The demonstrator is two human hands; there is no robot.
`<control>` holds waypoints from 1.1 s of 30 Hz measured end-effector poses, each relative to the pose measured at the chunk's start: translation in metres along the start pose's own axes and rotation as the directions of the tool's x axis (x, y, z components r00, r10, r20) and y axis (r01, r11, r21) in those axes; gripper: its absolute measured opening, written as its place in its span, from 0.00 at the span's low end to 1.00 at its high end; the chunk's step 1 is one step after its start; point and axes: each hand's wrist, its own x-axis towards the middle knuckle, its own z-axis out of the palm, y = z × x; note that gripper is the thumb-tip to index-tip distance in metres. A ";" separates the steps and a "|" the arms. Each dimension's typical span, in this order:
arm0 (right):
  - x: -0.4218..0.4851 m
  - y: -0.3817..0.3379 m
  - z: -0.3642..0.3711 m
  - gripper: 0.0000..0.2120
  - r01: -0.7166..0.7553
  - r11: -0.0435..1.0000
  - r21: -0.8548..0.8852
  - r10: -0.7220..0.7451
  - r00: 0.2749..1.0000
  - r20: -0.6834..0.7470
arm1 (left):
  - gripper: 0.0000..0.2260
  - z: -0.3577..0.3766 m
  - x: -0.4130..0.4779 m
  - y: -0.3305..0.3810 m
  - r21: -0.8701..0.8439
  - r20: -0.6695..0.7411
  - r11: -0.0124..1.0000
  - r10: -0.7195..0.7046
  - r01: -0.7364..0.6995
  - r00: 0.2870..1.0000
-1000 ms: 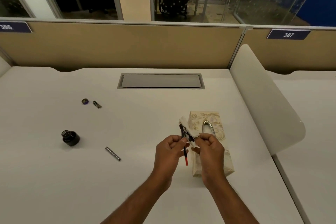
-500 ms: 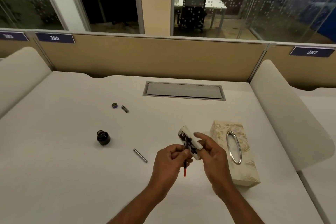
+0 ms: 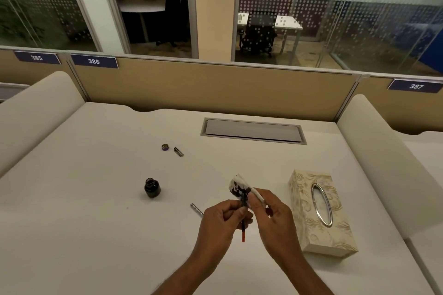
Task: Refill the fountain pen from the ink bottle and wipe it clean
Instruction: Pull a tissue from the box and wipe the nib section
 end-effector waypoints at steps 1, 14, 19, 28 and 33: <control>-0.002 -0.002 0.003 0.10 0.033 0.999 -0.024 -0.033 0.999 -0.010 | 0.06 -0.003 -0.001 0.000 0.001 -0.001 1.000 0.006 -0.006 1.000; -0.006 -0.026 0.009 0.15 -0.143 0.960 0.242 0.117 0.986 0.120 | 0.08 -0.024 -0.017 -0.003 -0.034 0.028 0.997 0.067 -0.066 0.997; -0.002 -0.026 0.005 0.07 -0.218 0.960 0.176 0.184 0.964 0.191 | 0.09 -0.026 -0.023 -0.006 -0.032 0.043 0.996 0.087 -0.086 0.995; -0.007 -0.027 0.013 0.04 -0.192 0.981 -0.010 0.191 0.968 0.164 | 0.09 -0.027 -0.030 -0.007 -0.070 0.071 0.989 0.133 -0.128 0.989; -0.009 -0.029 0.014 0.04 -0.128 0.991 -0.044 0.134 0.978 0.162 | 0.09 -0.029 -0.031 -0.005 -0.061 0.076 0.989 0.142 -0.137 0.987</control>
